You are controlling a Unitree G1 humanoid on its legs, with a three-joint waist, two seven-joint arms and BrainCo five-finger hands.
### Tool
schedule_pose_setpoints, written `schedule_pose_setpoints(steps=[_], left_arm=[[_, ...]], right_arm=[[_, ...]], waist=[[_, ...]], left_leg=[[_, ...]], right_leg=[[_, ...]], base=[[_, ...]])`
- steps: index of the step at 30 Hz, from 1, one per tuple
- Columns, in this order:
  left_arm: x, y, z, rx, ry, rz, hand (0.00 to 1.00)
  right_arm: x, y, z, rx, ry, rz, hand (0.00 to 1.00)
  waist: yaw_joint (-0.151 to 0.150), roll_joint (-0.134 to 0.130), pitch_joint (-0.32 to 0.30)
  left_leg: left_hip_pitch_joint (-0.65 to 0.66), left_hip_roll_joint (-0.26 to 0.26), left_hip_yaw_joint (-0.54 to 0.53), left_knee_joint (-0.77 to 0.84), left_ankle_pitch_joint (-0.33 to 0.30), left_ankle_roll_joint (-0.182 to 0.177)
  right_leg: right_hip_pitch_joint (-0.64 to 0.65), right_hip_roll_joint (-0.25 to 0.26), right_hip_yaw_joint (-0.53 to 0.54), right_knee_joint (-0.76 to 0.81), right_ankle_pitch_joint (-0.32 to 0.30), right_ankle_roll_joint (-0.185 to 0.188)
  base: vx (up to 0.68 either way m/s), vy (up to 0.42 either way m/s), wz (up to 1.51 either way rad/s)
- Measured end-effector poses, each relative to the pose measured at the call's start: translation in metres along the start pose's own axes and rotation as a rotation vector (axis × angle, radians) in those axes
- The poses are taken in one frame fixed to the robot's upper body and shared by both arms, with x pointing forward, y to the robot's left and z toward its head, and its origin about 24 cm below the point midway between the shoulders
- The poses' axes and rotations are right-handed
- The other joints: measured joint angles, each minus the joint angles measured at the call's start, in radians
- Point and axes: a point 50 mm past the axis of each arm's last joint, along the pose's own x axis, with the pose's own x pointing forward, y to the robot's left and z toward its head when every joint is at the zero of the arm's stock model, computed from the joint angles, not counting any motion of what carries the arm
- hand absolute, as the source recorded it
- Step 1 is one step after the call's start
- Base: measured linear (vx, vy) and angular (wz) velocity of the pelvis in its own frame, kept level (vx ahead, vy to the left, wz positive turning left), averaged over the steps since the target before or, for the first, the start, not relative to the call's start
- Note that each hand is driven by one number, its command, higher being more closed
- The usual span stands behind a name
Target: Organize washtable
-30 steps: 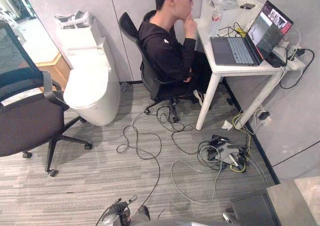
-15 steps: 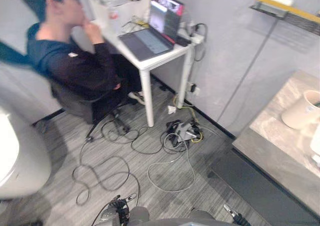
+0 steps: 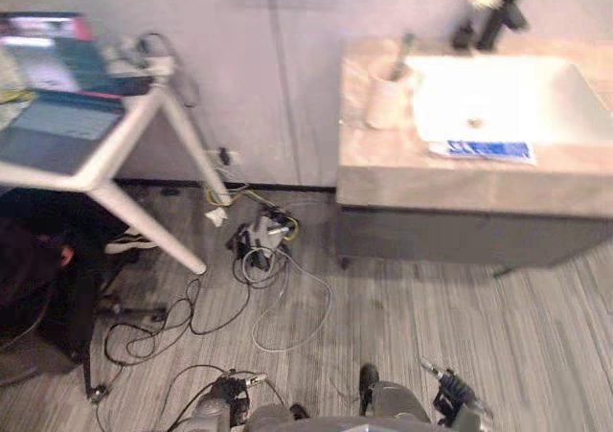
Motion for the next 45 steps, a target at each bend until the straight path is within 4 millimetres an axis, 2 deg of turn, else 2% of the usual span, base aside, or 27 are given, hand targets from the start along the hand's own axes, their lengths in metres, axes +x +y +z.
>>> schedule_pose_setpoints(steps=[5, 6, 9, 11, 12, 13, 14, 15, 17, 18, 19, 20, 22, 24, 28, 30, 31, 32, 33, 35, 36, 37, 38, 39, 40, 43, 45], left_arm=[[0.002, -0.004, 0.015, 0.005, -0.049, -0.013, 0.0], [0.001, -0.007, 0.01, -0.01, -0.031, -0.029, 0.0], [0.0, -0.004, 0.005, -0.008, -0.018, -0.022, 0.0], [0.0, -0.002, 0.003, -0.011, -0.018, -0.017, 0.0], [-0.001, 0.001, -0.001, -0.062, -0.009, -0.004, 0.0], [-0.002, 0.004, -0.003, -0.17, -0.012, 0.013, 0.0], [-0.002, 0.009, -0.004, -0.206, -0.02, 0.028, 0.0], [-0.003, 0.011, -0.005, -0.204, -0.018, 0.034, 0.0], [-0.005, 0.015, -0.02, -0.185, 0.033, 0.043, 0.0], [-0.007, 0.015, -0.031, -0.191, 0.063, 0.047, 0.0], [-0.008, 0.016, -0.035, -0.192, 0.076, 0.049, 0.0], [-0.01, 0.016, -0.042, -0.196, 0.095, 0.054, 0.0], [-0.01, 0.021, -0.048, -0.199, 0.119, 0.076, 0.0], [-0.01, 0.021, -0.047, -0.183, 0.118, 0.074, 0.0], [-0.007, 0.02, -0.036, -0.122, 0.083, 0.056, 0.0], [-0.006, 0.014, -0.029, -0.099, 0.065, 0.037, 0.0], [-0.005, 0.012, -0.017, -0.067, 0.017, 0.024, 0.0], [-0.004, 0.012, -0.011, -0.051, -0.008, 0.019, 0.0], [-0.004, 0.011, -0.008, -0.041, -0.018, 0.014, 0.0], [-0.003, 0.007, -0.007, -0.006, -0.017, -0.001, 0.0], [-0.003, 0.006, -0.005, 0.0, -0.017, -0.005, 0.0], [-0.002, 0.004, -0.003, 0.012, -0.016, -0.011, 0.0], [-0.002, 0.004, -0.004, 0.013, -0.016, -0.012, 0.0], [-0.002, 0.008, -0.005, 0.018, -0.013, -0.004, 0.0], [-0.002, 0.008, -0.006, 0.012, -0.008, -0.006, 0.0], [-0.002, 0.001, -0.013, -0.005, 0.026, -0.02, 0.0], [-0.003, 0.0, -0.014, -0.01, 0.027, -0.023, 0.0]], right_arm=[[-0.002, -0.013, -0.019, 0.004, 0.074, -0.039, 0.0], [-0.005, -0.018, -0.029, 0.033, 0.094, -0.064, 0.0], [-0.004, -0.012, -0.024, 0.035, 0.079, -0.049, 0.0], [-0.004, -0.01, -0.025, 0.024, 0.082, -0.042, 0.0], [-0.004, -0.01, -0.027, 0.027, 0.085, -0.04, 0.0], [-0.005, -0.012, -0.03, 0.017, 0.088, -0.042, 0.0], [-0.006, -0.012, -0.033, 0.009, 0.097, -0.041, 0.0], [-0.006, -0.012, -0.034, 0.009, 0.099, -0.044, 0.0], [-0.005, -0.01, -0.029, 0.01, 0.082, -0.034, 0.0], [-0.006, -0.008, -0.029, 0.014, 0.071, -0.028, 0.0], [-0.006, -0.01, -0.03, 0.014, 0.073, -0.032, 0.0], [-0.007, -0.01, -0.034, 0.014, 0.084, -0.029, 0.0], [-0.008, -0.009, -0.036, 0.007, 0.091, -0.024, 0.0], [-0.008, -0.01, -0.035, -0.012, 0.09, -0.023, 0.0], [-0.005, -0.003, -0.027, -0.043, 0.069, 0.002, 0.0], [-0.004, 0.001, -0.022, -0.052, 0.055, 0.013, 0.0], [-0.004, 0.003, -0.022, -0.072, 0.056, 0.025, 0.0], [-0.004, 0.004, -0.022, -0.074, 0.058, 0.027, 0.0], [-0.004, 0.004, -0.023, -0.075, 0.06, 0.027, 0.0], [-0.004, 0.004, -0.024, -0.083, 0.062, 0.028, 0.0], [-0.004, 0.004, -0.023, -0.092, 0.061, 0.028, 0.0], [-0.004, 0.004, -0.024, -0.107, 0.065, 0.026, 0.0], [-0.005, 0.002, -0.027, -0.109, 0.074, 0.022, 0.0], [-0.006, 0.0, -0.034, -0.104, 0.094, 0.018, 0.0], [-0.007, -0.002, -0.036, -0.101, 0.102, 0.012, 0.0], [-0.007, -0.01, -0.037, -0.072, 0.119, -0.016, 0.0], [-0.008, -0.012, -0.04, -0.07, 0.128, -0.021, 0.0]], waist=[[-0.003, -0.003, 0.01], [0.006, -0.027, 0.028], [0.018, -0.026, 0.027], [0.033, -0.025, 0.039], [0.036, -0.026, 0.051], [0.048, -0.011, 0.067], [0.071, -0.019, 0.074], [0.077, -0.022, 0.072], [0.082, -0.017, 0.069], [0.085, -0.015, 0.067], [0.087, -0.012, 0.066], [0.095, -0.008, 0.057], [0.092, -0.033, 0.042], [0.088, -0.047, 0.027], [0.091, -0.052, -0.008], [0.093, -0.041, -0.011], [0.086, -0.042, -0.01], [0.086, -0.051, -0.004], [0.082, -0.053, -0.001], [0.065, -0.048, 0.003], [0.061, -0.046, 0.004], [0.056, -0.047, 0.005], [0.054, -0.053, 0.002], [0.057, -0.097, 0.002], [0.056, -0.095, 0.003], [0.053, -0.052, -0.008], [0.053, -0.047, -0.006]], left_leg=[[0.03, -0.001, -0.124, -0.075, 0.022, -0.01], [0.028, 0.039, -0.212, -0.022, 0.003, -0.044], [0.032, 0.042, -0.231, -0.016, 0.002, -0.048], [-0.007, 0.057, -0.252, 0.11, 0.003, -0.059], [-0.071, 0.079, -0.276, 0.28, 0.008, -0.05], [-0.17, 0.109, -0.333, 0.52, 0.069, -0.012], [-0.249, 0.101, -0.396, 0.666, 0.116, -0.022], [-0.262, 0.084, -0.402, 0.648, 0.086, -0.027], [-0.281, 0.037, -0.394, 0.368, 0.063, -0.03], [-0.265, 0.021, -0.398, 0.155, 0.093, -0.043], [-0.26, 0.017, -0.401, 0.069, 0.121, -0.046], [-0.239, 0.003, -0.411, 0.025, 0.192, -0.032], [-0.228, -0.027, -0.39, 0.005, 0.182, 0.007], [-0.214, -0.046, -0.349, 0.002, 0.171, 0.016], [-0.163, -0.103, -0.306, -0.011, 0.144, 0.041], [-0.112, -0.107, -0.285, -0.039, 0.115, 0.048], [-0.057, -0.114, -0.271, -0.047, 0.113, 0.051], [-0.028, -0.119, -0.269, -0.047, 0.113, 0.051], [-0.005, -0.119, -0.284, -0.051, 0.107, 0.06], [0.051, -0.115, -0.336, -0.093, 0.078, 0.075], [0.054, -0.108, -0.338, -0.093, 0.079, 0.073], [0.054, -0.096, -0.339, -0.083, 0.094, 0.049], [0.054, -0.096, -0.339, -0.072, 0.109, 0.025], [0.062, -0.121, -0.349, -0.061, 0.107, 0.005], [0.064, -0.118, -0.363, -0.06, 0.093, -0.006], [0.065, -0.065, -0.421, -0.074, 0.094, -0.016], [0.068, -0.045, -0.451, -0.082, 0.097, -0.024]], right_leg=[[0.068, 0.044, 0.018, -0.132, 0.039, -0.001], [0.156, 0.062, -0.068, -0.172, 0.043, -0.015], [0.165, 0.064, -0.083, -0.165, 0.037, -0.021], [0.179, 0.069, -0.093, -0.144, -0.001, -0.027], [0.198, 0.07, -0.102, -0.125, -0.024, -0.036], [0.23, 0.077, -0.11, -0.102, -0.058, -0.054], [0.255, 0.071, -0.098, -0.082, -0.089, -0.056], [0.261, 0.066, -0.09, -0.079, -0.095, -0.055], [0.26, 0.054, -0.063, -0.084, -0.1, -0.049], [0.253, 0.056, -0.052, -0.086, -0.104, -0.042], [0.251, 0.061, -0.043, -0.086, -0.108, -0.035], [0.252, 0.062, -0.006, -0.087, -0.118, -0.025], [0.247, 0.033, 0.031, -0.08, -0.139, 0.001], [0.24, 0.002, 0.058, -0.067, -0.148, 0.019], [0.241, -0.055, 0.116, -0.03, -0.176, 0.053], [0.2, -0.062, 0.14, 0.099, -0.201, 0.088], [0.134, -0.071, 0.155, 0.304, -0.204, 0.104], [0.098, -0.078, 0.158, 0.415, -0.184, 0.138], [0.075, -0.087, 0.155, 0.493, -0.17, 0.154], [0.033, -0.107, 0.098, 0.54, -0.257, 0.093], [0.026, -0.107, 0.087, 0.515, -0.273, 0.082], [0.021, -0.108, 0.076, 0.426, -0.276, 0.077], [0.034, -0.116, 0.077, 0.316, -0.247, 0.079], [0.056, -0.138, 0.082, 0.192, -0.136, 0.083], [0.074, -0.134, 0.078, 0.186, -0.163, 0.081], [0.122, -0.077, 0.042, 0.092, -0.138, 0.056], [0.163, -0.053, 0.019, 0.042, -0.119, 0.045]], base=[[0.1, -0.092, -0.06], [0.26, -0.065, 1.09], [0.16, -0.029, 0.48], [0.04, -0.044, 0.22], [-0.11, -0.064, 0.29], [-0.24, -0.075, 0.13], [-0.22, -0.066, -0.07], [-0.13, -0.056, -0.3], [0.08, 0.006, -0.42], [0.15, 0.044, -0.42], [0.25, 0.069, -0.58], [0.27, 0.091, -0.52], [0.33, 0.124, -0.36], [0.33, 0.14, -0.29], [0.32, 0.125, -0.36], [0.23, 0.113, -0.44], [0.16, 0.094, -0.33], [0.14, 0.077, -0.26], [0.07, 0.018, -0.09], [-0.02, -0.015, 0.02], [-0.14, -0.034, 0.15], [-0.19, -0.025, 0.26], [-0.24, -0.066, 0.3], [-0.13, -0.116, 0.21], [-0.05, -0.179, 0.16], [0.05, -0.163, 0.14], [0.03, -0.122, 0.14]])
